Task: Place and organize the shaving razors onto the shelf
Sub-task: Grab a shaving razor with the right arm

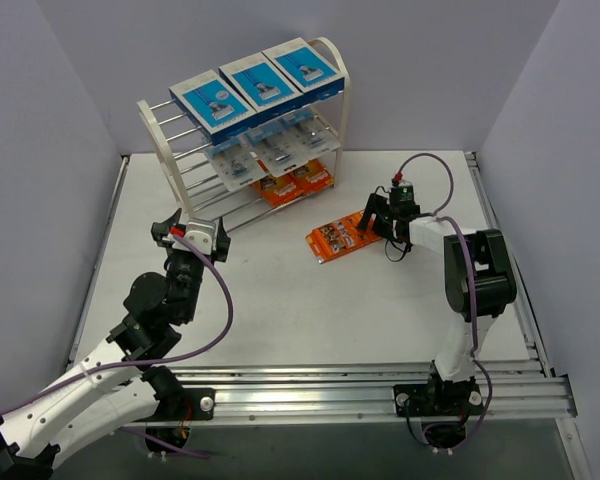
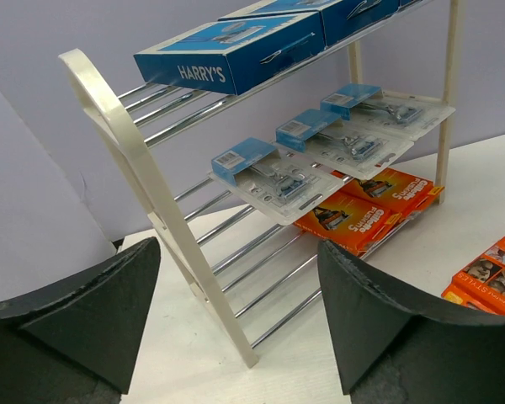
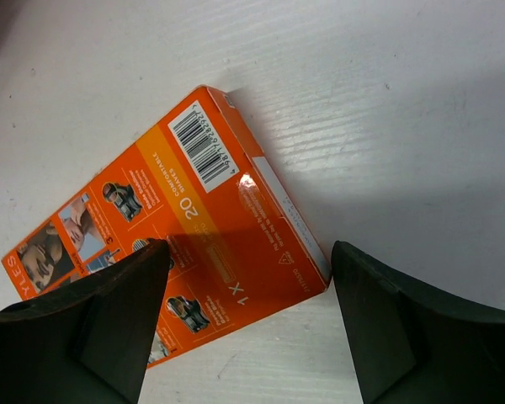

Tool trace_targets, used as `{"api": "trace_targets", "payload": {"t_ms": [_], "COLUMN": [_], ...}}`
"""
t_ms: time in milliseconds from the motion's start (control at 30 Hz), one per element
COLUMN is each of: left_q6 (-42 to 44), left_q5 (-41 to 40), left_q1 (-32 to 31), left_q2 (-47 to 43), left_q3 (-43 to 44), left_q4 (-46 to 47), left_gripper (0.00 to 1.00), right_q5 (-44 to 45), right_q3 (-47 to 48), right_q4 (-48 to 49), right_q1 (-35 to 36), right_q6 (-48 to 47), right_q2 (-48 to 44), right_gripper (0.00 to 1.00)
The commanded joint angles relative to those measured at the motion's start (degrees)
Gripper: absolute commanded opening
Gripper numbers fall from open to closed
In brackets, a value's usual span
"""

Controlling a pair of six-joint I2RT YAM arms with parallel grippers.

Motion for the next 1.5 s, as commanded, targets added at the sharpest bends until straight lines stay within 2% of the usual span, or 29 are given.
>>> {"api": "trace_targets", "payload": {"t_ms": [0,200,367,467,600,733,833,1133,1467], "left_q6": [0.0,-0.2,-0.4,-0.8,-1.3,-1.6,-1.6,-2.0,-2.5], "left_q5": [0.6,0.5,0.6,1.3,1.3,1.4,1.3,1.9,1.7], "left_q1": [0.4,0.7,0.7,0.9,0.9,1.0,1.1,1.3,1.5], "left_q2": [-0.7,-0.8,-0.7,-0.6,-0.7,-0.6,-0.4,0.0,0.7], "left_q3": [2.7,2.6,2.6,3.0,2.9,3.2,3.4,3.4,3.4], "left_q4": [0.5,0.7,0.5,0.0,-0.1,-0.7,-0.8,-1.3,-1.1], "left_gripper": [0.87,0.91,0.92,0.92,0.93,0.97,0.97,0.97,0.94], "right_q5": [-2.3,-6.8,-14.4,-15.9,-15.9,-14.8,-14.1,-12.2,-11.1], "right_q3": [-4.4,-12.8,-20.0,-24.9,-24.7,-19.7,-14.9,-3.2,5.9], "right_q4": [0.6,3.8,8.5,9.8,6.2,2.5,1.3,1.4,3.1], "right_q1": [0.8,5.7,14.4,12.3,6.0,2.7,1.9,0.4,0.1], "right_q6": [-0.1,-0.5,-0.5,1.6,0.6,-2.0,-3.3,-5.1,-4.3], "right_q2": [-3.6,-10.1,-19.9,-27.0,-31.1,-28.5,-22.7,-9.5,0.3], "right_gripper": [0.73,0.66,0.62,0.62,0.62,0.65,0.66,0.68,0.69]}}
